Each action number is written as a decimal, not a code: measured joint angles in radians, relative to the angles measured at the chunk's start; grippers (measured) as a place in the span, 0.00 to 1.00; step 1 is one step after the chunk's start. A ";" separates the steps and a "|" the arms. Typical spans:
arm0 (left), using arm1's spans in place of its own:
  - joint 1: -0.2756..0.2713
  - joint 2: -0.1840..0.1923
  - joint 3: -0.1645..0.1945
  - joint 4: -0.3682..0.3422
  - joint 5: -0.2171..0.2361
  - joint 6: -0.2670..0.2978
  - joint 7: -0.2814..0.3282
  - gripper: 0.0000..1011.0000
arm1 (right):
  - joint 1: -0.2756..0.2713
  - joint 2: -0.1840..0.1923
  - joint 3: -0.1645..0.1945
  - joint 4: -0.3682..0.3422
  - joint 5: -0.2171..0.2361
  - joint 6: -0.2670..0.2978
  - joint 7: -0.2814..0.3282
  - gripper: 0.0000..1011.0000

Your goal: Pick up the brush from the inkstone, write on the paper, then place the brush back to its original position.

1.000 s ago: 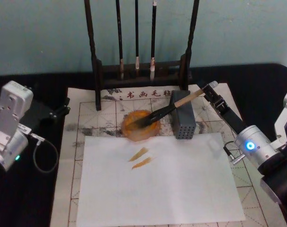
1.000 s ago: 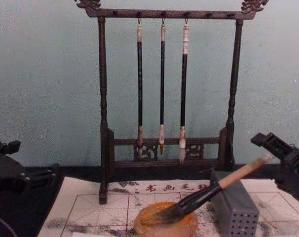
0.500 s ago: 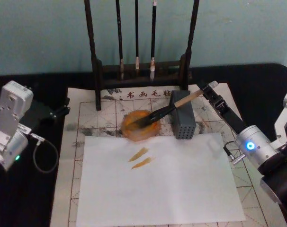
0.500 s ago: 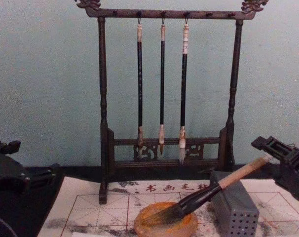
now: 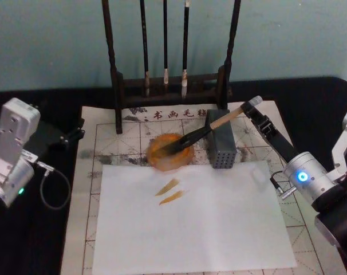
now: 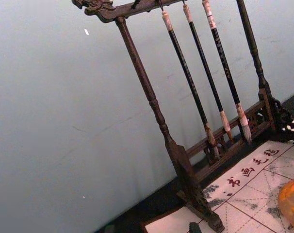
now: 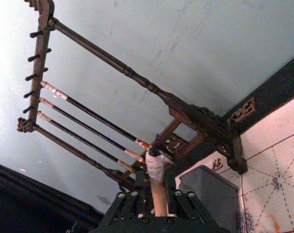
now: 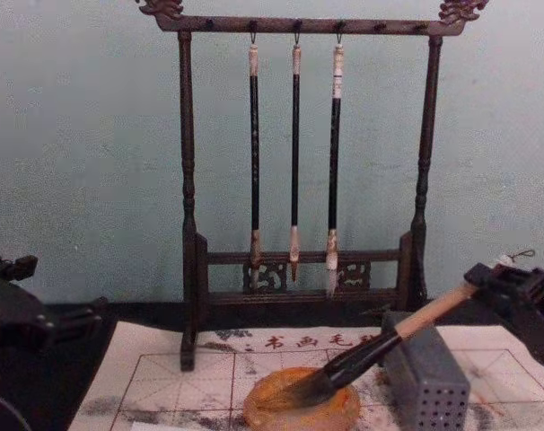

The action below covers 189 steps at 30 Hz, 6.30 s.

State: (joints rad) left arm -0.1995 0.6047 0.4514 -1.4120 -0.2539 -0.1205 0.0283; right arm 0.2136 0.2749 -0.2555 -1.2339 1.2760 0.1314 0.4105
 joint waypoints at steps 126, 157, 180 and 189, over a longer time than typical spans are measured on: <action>0.000 0.000 0.000 0.000 0.000 0.000 0.000 0.99 | -0.074 0.390 -0.212 -0.218 0.103 -0.003 0.179 0.16; 0.000 0.000 0.000 0.000 0.000 0.000 0.000 0.99 | -0.057 0.391 -0.231 -0.206 0.055 -0.009 0.176 0.16; 0.000 0.000 0.000 0.000 0.000 0.000 0.000 0.99 | -0.069 0.394 -0.205 -0.201 0.055 -0.018 0.161 0.16; 0.000 0.000 0.000 0.000 0.000 0.000 0.000 0.99 | -0.074 0.397 -0.192 -0.199 0.056 -0.022 0.155 0.16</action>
State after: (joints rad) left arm -0.1995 0.6047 0.4514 -1.4120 -0.2539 -0.1205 0.0283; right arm 0.1393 0.6721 -0.4476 -1.4328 1.3317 0.1091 0.5653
